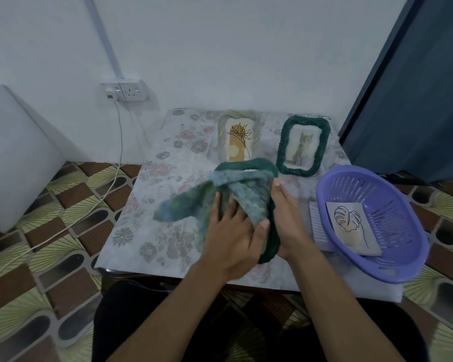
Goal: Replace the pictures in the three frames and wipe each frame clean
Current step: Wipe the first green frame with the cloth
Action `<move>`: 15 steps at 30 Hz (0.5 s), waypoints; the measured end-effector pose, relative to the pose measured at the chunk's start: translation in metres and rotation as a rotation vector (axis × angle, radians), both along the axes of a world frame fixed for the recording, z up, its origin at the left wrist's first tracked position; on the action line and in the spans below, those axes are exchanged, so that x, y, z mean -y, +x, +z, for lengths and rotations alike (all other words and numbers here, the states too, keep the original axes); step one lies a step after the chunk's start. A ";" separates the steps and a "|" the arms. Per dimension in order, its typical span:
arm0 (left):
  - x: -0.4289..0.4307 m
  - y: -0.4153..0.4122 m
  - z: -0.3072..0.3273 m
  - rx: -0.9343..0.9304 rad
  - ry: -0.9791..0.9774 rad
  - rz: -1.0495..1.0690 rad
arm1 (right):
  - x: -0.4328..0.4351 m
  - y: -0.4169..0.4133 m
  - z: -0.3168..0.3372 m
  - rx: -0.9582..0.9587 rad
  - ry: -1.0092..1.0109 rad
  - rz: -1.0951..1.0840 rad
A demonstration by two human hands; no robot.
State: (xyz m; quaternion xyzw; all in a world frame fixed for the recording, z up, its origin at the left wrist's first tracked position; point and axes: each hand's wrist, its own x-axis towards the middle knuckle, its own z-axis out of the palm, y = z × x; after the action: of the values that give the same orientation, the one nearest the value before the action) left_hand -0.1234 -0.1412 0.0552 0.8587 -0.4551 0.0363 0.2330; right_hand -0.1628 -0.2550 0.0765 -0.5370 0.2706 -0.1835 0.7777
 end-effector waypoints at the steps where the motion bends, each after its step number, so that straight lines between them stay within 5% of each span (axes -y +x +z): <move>1: 0.003 0.008 0.004 0.015 0.011 0.050 | -0.006 -0.001 -0.003 -0.008 0.004 0.013; 6: 0.018 0.029 0.024 -0.020 -0.003 0.179 | -0.017 0.002 0.002 0.031 -0.035 0.002; 15: -0.002 -0.016 -0.004 -0.104 -0.051 -0.264 | 0.018 -0.001 0.004 0.008 -0.050 -0.177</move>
State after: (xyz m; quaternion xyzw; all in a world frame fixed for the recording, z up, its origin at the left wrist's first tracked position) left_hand -0.1390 -0.1389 0.0511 0.7858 -0.5504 -0.0278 0.2806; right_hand -0.1639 -0.2728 0.0806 -0.5293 0.3094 -0.2603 0.7459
